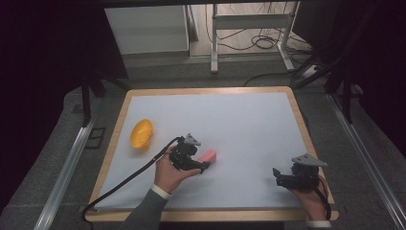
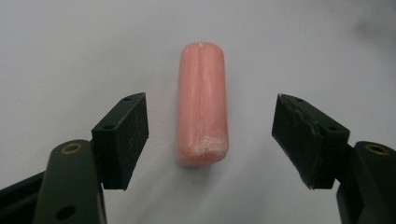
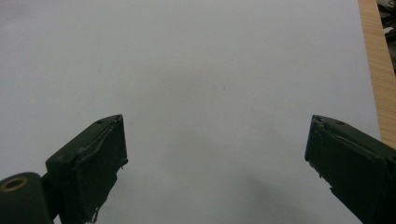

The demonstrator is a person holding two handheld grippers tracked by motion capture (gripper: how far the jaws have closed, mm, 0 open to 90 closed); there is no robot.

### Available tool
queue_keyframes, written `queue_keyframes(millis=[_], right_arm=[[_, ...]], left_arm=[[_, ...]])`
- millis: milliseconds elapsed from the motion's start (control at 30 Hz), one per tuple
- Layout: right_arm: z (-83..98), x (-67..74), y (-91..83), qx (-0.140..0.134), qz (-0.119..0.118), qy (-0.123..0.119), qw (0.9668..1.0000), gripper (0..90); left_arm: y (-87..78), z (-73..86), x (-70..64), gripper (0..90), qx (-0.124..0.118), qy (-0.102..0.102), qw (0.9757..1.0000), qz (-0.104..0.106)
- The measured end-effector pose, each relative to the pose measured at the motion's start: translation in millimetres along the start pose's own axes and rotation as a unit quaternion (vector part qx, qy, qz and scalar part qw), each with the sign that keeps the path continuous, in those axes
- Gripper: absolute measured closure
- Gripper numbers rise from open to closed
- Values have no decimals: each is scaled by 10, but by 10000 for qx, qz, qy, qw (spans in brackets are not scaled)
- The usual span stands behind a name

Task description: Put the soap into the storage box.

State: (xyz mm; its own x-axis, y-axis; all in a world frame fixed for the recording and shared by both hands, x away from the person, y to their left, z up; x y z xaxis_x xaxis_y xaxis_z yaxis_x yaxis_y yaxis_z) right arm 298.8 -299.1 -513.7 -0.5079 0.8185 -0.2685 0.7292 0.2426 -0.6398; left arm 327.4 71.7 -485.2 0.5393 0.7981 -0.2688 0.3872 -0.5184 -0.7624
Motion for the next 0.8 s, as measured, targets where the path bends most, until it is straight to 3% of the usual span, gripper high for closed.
queue_keyframes(millis=[33,100,633,767,800], right_arm=[[0,1,1,4,0,-3,10000,52],[3,0,4,12,5,-10,10000,52],[-2,-4,-9,7,34,-9,10000,52],[10,-13,0,27,62,-1,10000,52],[9,-10,-2,30,68,-6,10000,52]], left_arm=[[33,-7,-23,276,39,70,9999,-118],[68,-23,-58,279,42,149,9998,-85],[370,12,-53,374,85,90,9996,-265],[410,28,-58,446,98,59,9995,-304],[418,34,-63,505,98,59,9994,-317]])
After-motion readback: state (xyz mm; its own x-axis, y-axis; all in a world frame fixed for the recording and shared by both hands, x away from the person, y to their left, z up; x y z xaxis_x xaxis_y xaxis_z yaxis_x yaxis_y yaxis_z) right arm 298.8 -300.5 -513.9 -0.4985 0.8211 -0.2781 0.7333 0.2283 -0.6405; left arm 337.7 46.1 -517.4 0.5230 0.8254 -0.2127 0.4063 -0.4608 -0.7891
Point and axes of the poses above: each handheld gripper's, and its own axes: y roughly forward along the jaws, z roughly out of its underside, x roughly to its left, the point moved 1 cm from there along y, roughly forward along the jaws, and after that the axes turned 14 degrees about -y, right-handed, at the moved point
